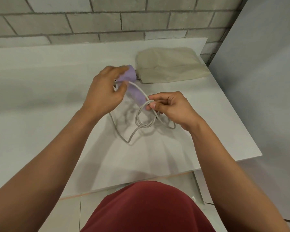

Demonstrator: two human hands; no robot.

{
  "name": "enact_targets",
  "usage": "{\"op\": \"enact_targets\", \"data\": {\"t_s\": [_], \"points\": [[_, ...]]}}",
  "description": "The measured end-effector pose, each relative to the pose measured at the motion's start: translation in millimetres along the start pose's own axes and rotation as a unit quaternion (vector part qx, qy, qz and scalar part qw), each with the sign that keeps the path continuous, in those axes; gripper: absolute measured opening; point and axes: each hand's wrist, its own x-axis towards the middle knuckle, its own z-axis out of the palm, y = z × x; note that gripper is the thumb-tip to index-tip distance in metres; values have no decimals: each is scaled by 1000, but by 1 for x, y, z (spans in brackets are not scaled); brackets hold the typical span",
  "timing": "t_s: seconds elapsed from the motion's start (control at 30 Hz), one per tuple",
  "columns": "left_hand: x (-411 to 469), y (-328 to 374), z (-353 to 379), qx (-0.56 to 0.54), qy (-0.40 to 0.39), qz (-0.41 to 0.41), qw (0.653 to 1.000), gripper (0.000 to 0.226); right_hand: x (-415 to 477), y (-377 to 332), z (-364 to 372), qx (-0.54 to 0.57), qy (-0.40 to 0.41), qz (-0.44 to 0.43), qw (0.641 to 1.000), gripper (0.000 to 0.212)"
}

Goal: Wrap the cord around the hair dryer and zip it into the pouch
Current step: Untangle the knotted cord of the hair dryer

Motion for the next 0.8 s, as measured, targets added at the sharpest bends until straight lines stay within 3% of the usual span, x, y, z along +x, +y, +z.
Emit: {"op": "enact_targets", "data": {"t_s": [0.07, 0.13, 0.23, 0.33, 0.47, 0.6, 0.8], "points": [[2, 3, -1, 90, -53, 128, 986, 49, 0, -2, -1, -8, -3, -6, 1000, 23], [5, 9, 0, 150, -121, 231, 954, 46, -1, -5, -2, -16, -3, -18, 1000, 21], [8, 14, 5, 180, -142, 290, 929, 31, -1, -10, -3, -27, 22, -29, 999, 20], [6, 15, 5, 162, -34, 258, 952, 25, -4, -10, -3, -32, 37, -24, 999, 19], [1, 19, 0, 66, 77, 131, 986, 20, -8, -11, -4, -18, 44, -40, 998, 17], [1, 9, -8, 23, 106, 26, 994, 24, -5, -12, -5, -54, 33, -45, 997, 19], [0, -1, -16, 91, 25, 19, 995, 28, -4, -12, -2, -74, 29, -44, 996, 21]]}}
